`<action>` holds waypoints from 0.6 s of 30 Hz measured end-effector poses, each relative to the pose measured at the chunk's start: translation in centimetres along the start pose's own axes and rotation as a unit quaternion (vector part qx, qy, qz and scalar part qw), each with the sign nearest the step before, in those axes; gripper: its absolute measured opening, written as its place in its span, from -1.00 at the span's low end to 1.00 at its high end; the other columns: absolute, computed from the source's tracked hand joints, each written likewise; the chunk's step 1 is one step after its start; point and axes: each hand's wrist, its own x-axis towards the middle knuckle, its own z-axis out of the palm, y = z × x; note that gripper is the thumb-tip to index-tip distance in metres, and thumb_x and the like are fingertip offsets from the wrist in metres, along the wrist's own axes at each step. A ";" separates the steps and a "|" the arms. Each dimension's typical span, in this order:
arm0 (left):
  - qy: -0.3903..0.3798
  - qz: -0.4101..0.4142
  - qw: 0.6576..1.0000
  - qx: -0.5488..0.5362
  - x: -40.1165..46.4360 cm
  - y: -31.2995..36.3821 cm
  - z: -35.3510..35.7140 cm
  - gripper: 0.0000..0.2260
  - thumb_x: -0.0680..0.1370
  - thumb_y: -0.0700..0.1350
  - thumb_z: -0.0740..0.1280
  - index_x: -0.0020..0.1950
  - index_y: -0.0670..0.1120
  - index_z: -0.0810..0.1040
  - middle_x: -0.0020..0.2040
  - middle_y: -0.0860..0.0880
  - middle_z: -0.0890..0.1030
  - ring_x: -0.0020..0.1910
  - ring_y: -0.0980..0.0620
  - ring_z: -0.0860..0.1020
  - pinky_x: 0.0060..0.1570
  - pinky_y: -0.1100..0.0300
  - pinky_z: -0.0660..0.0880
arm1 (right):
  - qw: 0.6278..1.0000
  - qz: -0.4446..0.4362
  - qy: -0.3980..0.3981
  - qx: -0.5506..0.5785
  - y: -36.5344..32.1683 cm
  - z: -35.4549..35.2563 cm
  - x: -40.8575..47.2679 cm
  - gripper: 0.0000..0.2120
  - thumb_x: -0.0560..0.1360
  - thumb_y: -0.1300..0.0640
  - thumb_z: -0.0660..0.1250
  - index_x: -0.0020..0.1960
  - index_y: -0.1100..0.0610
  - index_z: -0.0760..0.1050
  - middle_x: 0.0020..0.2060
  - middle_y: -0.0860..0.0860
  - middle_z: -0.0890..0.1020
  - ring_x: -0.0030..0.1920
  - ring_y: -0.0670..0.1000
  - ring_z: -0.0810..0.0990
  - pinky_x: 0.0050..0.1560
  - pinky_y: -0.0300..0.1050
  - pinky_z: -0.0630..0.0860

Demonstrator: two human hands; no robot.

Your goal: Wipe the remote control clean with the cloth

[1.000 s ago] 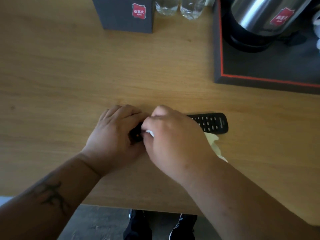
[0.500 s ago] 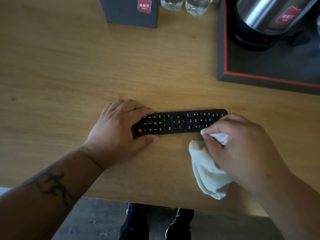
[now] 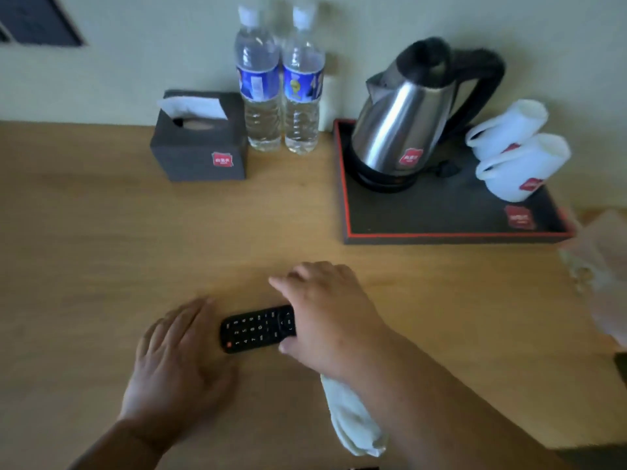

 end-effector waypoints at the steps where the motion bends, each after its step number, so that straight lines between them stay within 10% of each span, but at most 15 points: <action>1: 0.010 0.021 1.000 -0.011 0.3 -0.2 0.2 -0.34 0.41 0.18 0.22 0.45 -0.09 0.43 0.44 -0.07 0.45 0.42 -0.15 0.39 0.42 -0.03 0.19 | 0.999 -0.011 -0.036 -0.030 0.0 0.2 1.0 -0.39 0.31 -0.08 0.50 0.32 -0.03 0.43 0.13 -0.01 0.51 0.14 0.10 0.46 0.18 0.07 0.37; 9: 0.054 0.034 0.995 -0.082 8.7 4.7 2.3 -0.57 0.61 0.09 0.07 0.24 -0.07 0.61 0.33 -0.07 0.56 0.39 -0.12 0.44 0.39 -0.19 0.34 | 0.997 0.030 -0.074 0.000 5.4 -0.6 0.7 -0.59 0.28 -0.01 0.40 0.11 -0.04 0.51 0.06 -0.05 0.55 0.06 0.04 0.54 -0.03 -0.07 0.50; 18: -0.009 -0.008 1.000 0.024 11.9 7.0 2.6 -0.39 0.56 0.32 -0.01 0.53 0.07 0.31 0.58 0.03 0.24 0.58 0.01 0.12 0.55 0.05 -0.10 | 0.987 0.160 -0.001 0.009 14.4 -8.8 1.9 -0.52 0.23 -0.01 0.43 0.13 -0.20 0.47 -0.05 -0.20 0.51 0.00 -0.11 0.50 -0.02 -0.09 0.51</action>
